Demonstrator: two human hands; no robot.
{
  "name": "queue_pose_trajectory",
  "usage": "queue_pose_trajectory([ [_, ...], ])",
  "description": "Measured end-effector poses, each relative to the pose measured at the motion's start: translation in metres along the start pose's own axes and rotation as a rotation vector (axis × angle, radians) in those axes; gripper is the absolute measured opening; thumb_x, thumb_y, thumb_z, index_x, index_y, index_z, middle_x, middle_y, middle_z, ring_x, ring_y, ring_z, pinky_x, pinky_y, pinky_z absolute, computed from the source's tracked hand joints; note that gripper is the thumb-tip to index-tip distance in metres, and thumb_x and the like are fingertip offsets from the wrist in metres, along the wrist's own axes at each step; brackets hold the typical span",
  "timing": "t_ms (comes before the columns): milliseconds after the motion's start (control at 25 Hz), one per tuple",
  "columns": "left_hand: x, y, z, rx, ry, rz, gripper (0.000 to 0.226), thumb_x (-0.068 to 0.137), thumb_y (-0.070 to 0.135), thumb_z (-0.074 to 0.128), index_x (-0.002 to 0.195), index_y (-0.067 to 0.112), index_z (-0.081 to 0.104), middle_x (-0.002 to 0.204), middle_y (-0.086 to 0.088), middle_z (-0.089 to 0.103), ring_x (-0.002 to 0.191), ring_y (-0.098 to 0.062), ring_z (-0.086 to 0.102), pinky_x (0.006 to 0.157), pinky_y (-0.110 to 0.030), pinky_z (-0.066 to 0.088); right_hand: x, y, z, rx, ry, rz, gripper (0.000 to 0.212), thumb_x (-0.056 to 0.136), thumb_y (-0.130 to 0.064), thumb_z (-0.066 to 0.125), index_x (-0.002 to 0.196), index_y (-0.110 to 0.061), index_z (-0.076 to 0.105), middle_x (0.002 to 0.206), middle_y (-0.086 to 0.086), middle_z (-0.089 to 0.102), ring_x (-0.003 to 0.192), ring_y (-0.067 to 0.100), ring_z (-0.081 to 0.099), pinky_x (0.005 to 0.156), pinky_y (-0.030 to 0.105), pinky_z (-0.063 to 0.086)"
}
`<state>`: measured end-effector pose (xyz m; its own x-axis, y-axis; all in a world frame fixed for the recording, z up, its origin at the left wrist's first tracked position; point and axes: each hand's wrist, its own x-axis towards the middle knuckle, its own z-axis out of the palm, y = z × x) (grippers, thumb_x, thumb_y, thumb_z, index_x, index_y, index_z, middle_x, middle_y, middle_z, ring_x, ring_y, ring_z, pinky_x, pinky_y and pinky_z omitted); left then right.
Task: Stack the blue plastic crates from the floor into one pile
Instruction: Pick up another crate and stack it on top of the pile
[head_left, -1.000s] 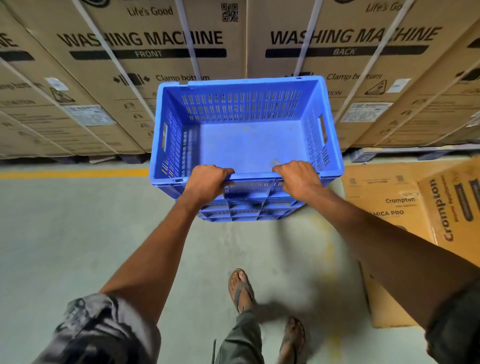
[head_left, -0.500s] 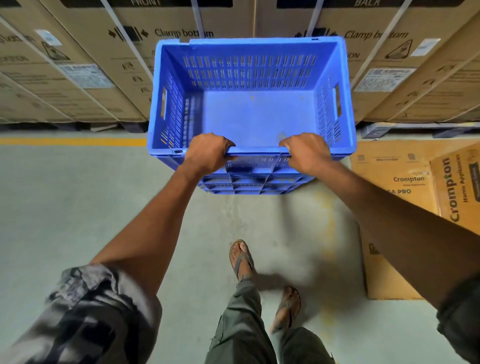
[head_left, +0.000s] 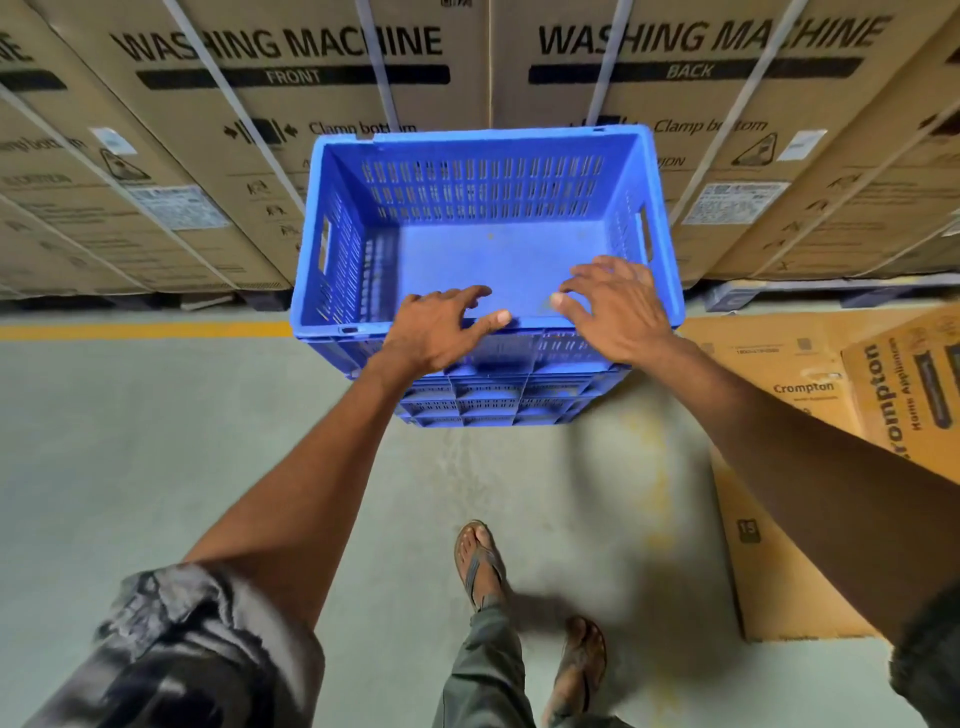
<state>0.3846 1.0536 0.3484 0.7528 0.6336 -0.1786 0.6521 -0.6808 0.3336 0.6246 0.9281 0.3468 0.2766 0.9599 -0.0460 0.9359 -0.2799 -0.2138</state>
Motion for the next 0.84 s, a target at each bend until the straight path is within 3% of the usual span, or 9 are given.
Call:
queue_pose_trajectory([
  [80, 0.010, 0.029, 0.006, -0.020, 0.003, 0.019, 0.067, 0.096, 0.072, 0.017, 0.143, 0.032, 0.043, 0.133, 0.004, 0.062, 0.118, -0.025, 0.059, 0.102, -0.050, 0.037, 0.003, 0.025, -0.002, -0.138, 0.087, 0.166, 0.039, 0.099, -0.041, 0.041, 0.127, -0.024, 0.061, 0.155, 0.005, 0.036, 0.145, 0.030, 0.021, 0.112, 0.053, 0.019],
  [200, 0.033, 0.058, 0.019, 0.067, -0.080, 0.102, 0.064, 0.100, 0.064, 0.007, 0.128, 0.034, 0.056, 0.116, -0.001, 0.069, 0.106, -0.031, 0.062, 0.093, -0.046, 0.042, 0.005, 0.049, 0.005, -0.117, 0.009, 0.298, 0.037, 0.096, -0.030, 0.047, 0.132, -0.028, 0.056, 0.165, 0.005, 0.001, 0.149, 0.033, 0.001, 0.114, 0.056, 0.016],
  [320, 0.049, 0.060, 0.027, 0.066, -0.173, 0.041, 0.076, 0.093, 0.073, -0.002, 0.121, 0.040, 0.061, 0.109, -0.004, 0.072, 0.101, -0.034, 0.063, 0.089, -0.047, 0.049, 0.008, 0.056, 0.011, -0.103, -0.008, 0.280, 0.043, 0.092, -0.027, 0.048, 0.134, -0.028, 0.055, 0.164, 0.005, -0.008, 0.149, 0.033, -0.003, 0.112, 0.054, 0.027],
  [480, 0.049, 0.060, 0.033, 0.086, -0.073, 0.036, 0.076, 0.092, 0.074, -0.002, 0.119, 0.043, 0.063, 0.102, -0.004, 0.073, 0.096, -0.035, 0.064, 0.082, -0.044, 0.051, 0.007, 0.058, 0.007, -0.107, -0.079, 0.266, 0.045, 0.088, -0.028, 0.051, 0.132, -0.031, 0.057, 0.163, 0.005, -0.015, 0.149, 0.034, -0.007, 0.110, 0.050, 0.034],
  [560, 0.048, 0.060, 0.034, 0.111, -0.032, 0.073, 0.076, 0.093, 0.075, 0.001, 0.116, 0.039, 0.064, 0.092, -0.002, 0.072, 0.088, -0.032, 0.064, 0.072, -0.039, 0.048, 0.007, 0.055, -0.001, -0.016, -0.109, 0.314, 0.045, 0.086, -0.021, 0.052, 0.129, -0.032, 0.060, 0.163, -0.004, -0.017, 0.149, 0.032, -0.001, 0.103, 0.046, 0.041],
  [720, 0.045, 0.061, 0.030, 0.149, -0.019, 0.260, 0.066, 0.092, 0.078, 0.026, 0.118, 0.030, 0.064, 0.066, 0.004, 0.053, 0.067, -0.027, 0.055, 0.058, -0.032, 0.035, 0.007, 0.057, -0.019, 0.123, -0.070, 0.309, 0.038, 0.086, 0.000, 0.055, 0.115, -0.019, 0.069, 0.163, -0.013, -0.006, 0.132, 0.033, 0.038, 0.085, 0.038, 0.048],
  [840, 0.051, 0.066, 0.032, 0.192, 0.026, 0.341, 0.060, 0.094, 0.071, 0.038, 0.115, 0.023, 0.067, 0.064, 0.004, 0.049, 0.071, -0.032, 0.061, 0.057, -0.031, 0.036, 0.004, 0.058, -0.020, 0.114, -0.066, 0.289, 0.038, 0.085, 0.005, 0.055, 0.114, -0.016, 0.069, 0.163, -0.013, -0.005, 0.127, 0.033, 0.043, 0.079, 0.035, 0.045],
])
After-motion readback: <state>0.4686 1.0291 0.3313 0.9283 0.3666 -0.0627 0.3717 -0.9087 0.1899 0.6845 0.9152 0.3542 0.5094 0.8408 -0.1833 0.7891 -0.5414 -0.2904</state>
